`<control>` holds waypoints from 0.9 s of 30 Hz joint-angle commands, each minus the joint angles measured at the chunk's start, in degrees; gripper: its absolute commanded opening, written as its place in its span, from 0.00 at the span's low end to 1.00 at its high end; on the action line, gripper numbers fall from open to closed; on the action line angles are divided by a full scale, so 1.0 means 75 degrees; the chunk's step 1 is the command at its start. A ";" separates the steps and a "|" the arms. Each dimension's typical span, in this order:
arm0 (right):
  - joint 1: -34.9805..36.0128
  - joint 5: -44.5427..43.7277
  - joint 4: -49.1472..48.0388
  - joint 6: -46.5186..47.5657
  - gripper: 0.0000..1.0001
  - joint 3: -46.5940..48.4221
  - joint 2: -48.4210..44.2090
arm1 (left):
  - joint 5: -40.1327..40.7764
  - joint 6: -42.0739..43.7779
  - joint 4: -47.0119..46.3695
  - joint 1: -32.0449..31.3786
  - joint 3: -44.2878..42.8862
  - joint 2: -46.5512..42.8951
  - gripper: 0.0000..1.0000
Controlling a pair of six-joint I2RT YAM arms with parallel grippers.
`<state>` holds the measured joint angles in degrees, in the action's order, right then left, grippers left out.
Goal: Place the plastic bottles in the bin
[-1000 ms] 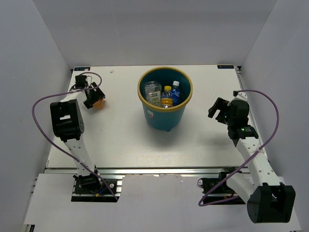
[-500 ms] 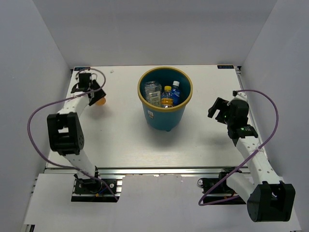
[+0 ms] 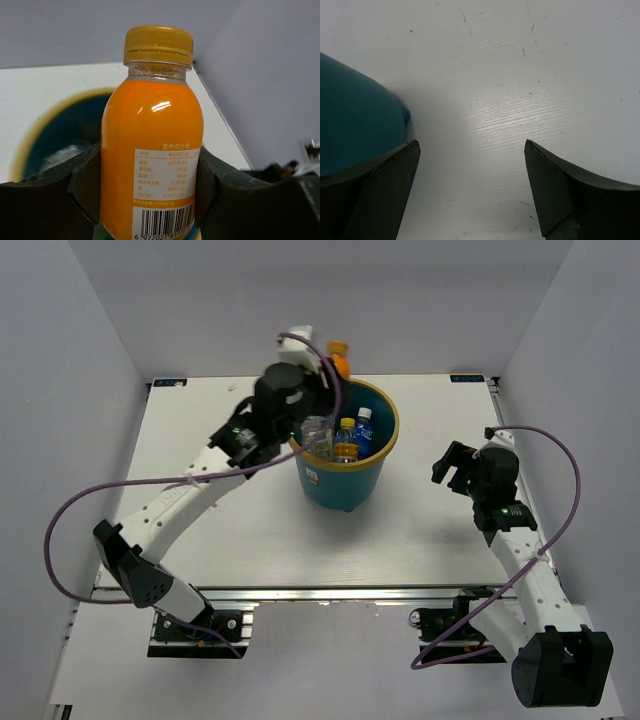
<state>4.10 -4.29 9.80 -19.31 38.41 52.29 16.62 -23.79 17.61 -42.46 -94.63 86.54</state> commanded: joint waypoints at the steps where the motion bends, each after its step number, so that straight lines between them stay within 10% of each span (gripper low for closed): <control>1: -0.0043 0.0010 -0.0112 0.0055 0.89 -0.0071 -0.0164 | 0.0841 0.0477 0.0664 -0.0666 -0.0389 0.0624 0.27; 11: -0.0043 0.0080 -0.0088 0.0079 0.89 -0.0071 -0.0257 | 0.2119 0.0594 0.1355 -0.1546 -0.1655 0.1621 0.98; 22: -0.0054 0.0057 -0.0007 0.0079 0.89 -0.0001 -0.0164 | 0.3312 0.0746 0.1530 -0.1534 -0.1796 0.1035 0.98; 27: -0.0054 -0.0013 0.0158 0.0137 0.89 0.0081 -0.0093 | 0.3280 -0.0024 0.1978 -0.0202 -0.1296 0.0126 0.98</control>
<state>4.08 -4.12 10.61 -19.05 37.69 51.42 38.06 -20.27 30.35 -50.63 -105.95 95.81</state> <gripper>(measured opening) 0.895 0.983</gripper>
